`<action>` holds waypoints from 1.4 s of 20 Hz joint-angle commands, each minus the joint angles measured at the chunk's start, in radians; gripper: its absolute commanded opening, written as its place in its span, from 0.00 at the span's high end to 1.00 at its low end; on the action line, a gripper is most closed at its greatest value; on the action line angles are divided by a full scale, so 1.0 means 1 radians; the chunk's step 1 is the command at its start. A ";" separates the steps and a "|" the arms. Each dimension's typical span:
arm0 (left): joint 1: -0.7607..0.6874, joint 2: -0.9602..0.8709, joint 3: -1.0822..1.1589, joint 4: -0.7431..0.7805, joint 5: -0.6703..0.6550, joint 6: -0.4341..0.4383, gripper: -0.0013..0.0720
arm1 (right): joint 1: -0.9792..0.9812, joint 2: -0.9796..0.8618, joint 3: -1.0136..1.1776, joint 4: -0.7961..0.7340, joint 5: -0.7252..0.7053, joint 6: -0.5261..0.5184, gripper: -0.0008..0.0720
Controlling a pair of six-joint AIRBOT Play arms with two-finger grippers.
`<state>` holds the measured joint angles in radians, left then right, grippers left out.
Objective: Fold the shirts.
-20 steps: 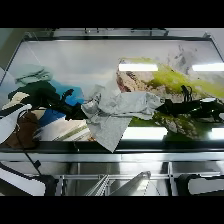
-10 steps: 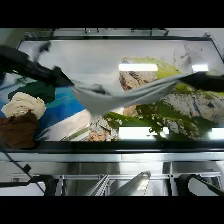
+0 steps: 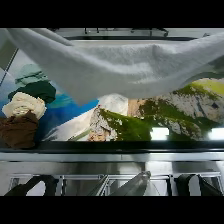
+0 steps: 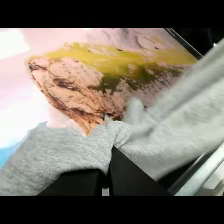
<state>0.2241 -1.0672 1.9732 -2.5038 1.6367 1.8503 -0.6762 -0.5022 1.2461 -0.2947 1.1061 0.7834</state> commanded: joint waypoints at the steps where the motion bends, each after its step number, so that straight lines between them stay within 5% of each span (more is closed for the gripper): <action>1: 0.042 0.070 -0.121 -0.010 0.007 0.005 0.95 | -0.006 -0.008 0.017 0.034 0.031 -0.010 0.97; 5: 0.042 -0.038 -0.394 -0.010 0.016 0.027 0.95 | 0.116 -0.269 -0.037 0.049 0.130 -0.014 0.97; 11: 0.042 -0.422 -0.743 -0.010 -0.138 0.105 0.93 | 0.410 -0.841 -0.098 -0.089 -0.106 -0.014 0.91; 12: 0.042 -0.506 -0.758 -0.010 -0.162 0.105 0.69 | 0.438 -0.939 -0.092 -0.080 -0.149 -0.013 0.61; 14: 0.052 -0.653 -0.711 -0.014 -0.140 0.104 0.00 | 0.448 -1.101 -0.043 -0.072 -0.126 0.016 0.51; 20: 0.105 -0.805 -0.429 -0.009 0.043 0.039 0.02 | 0.247 -1.084 0.003 -0.117 0.128 0.079 0.51; 23: 0.056 -0.722 -0.537 -0.009 0.057 0.036 0.02 | 0.147 -1.028 -0.021 -0.299 0.204 0.167 0.51; 26: -0.047 -0.600 -0.776 -0.001 -0.049 0.064 0.02 | 0.105 -1.025 -0.090 -0.421 0.173 0.221 0.19; 28: -0.120 -0.542 -0.922 0.000 -0.150 0.062 0.02 | 0.105 -1.048 -0.119 -0.428 0.127 0.232 0.15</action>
<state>0.1890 -1.6890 1.2278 -2.5111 1.5993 1.9057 -0.5434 -1.5387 1.1694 -0.6403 1.2617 0.9668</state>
